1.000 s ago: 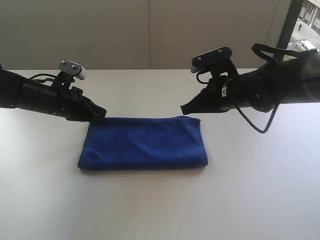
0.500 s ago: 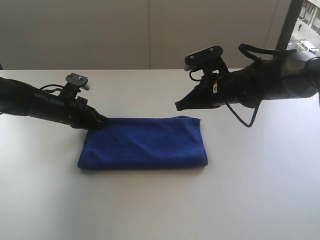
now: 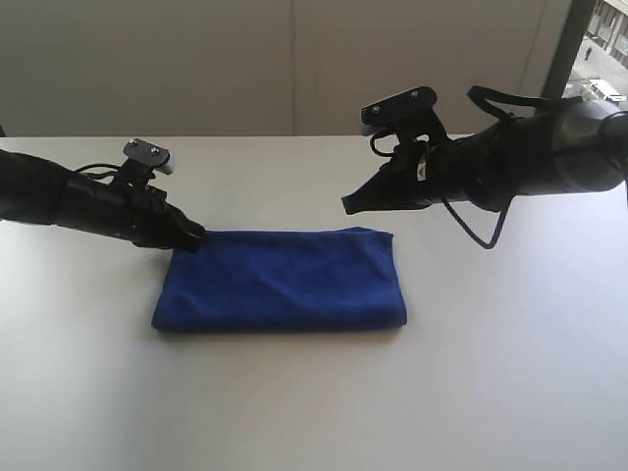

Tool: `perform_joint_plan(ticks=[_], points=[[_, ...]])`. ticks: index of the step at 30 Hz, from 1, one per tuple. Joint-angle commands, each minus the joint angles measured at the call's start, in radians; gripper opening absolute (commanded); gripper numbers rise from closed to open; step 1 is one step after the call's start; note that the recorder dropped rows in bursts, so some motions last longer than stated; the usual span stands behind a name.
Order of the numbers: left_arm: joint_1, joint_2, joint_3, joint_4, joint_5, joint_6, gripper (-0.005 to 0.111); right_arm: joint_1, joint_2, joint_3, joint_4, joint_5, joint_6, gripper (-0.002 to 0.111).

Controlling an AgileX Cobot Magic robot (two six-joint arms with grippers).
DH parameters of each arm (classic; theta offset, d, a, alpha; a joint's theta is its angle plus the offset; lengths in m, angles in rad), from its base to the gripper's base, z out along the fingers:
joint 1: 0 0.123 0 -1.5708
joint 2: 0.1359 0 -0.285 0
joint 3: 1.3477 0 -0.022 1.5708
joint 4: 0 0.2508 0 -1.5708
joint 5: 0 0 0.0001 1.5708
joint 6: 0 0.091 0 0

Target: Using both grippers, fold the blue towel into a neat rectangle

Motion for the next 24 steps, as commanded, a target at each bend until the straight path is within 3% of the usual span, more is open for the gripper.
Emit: perform_joint_plan(ticks=[1,5,13,18,24], points=[[0.002,-0.110,0.008,-0.001,0.006,-0.013,0.000,-0.004,-0.069,-0.004,0.001,0.016,-0.013,0.000],[0.002,-0.260,0.085,-0.001,-0.058,-0.013,0.000,-0.006,-0.159,-0.004,0.001,0.136,-0.013,0.000],[0.002,-0.622,0.407,-0.114,-0.193,-0.013,0.000,-0.006,-0.388,0.070,0.001,0.399,-0.011,0.000],[0.002,-0.904,0.611,-0.288,-0.291,-0.013,0.000,-0.002,-0.606,0.257,0.017,0.321,0.033,0.000],[0.002,-1.265,0.793,-0.307,-0.330,-0.013,0.000,0.001,-0.932,0.576,0.029,0.189,0.127,0.000]])
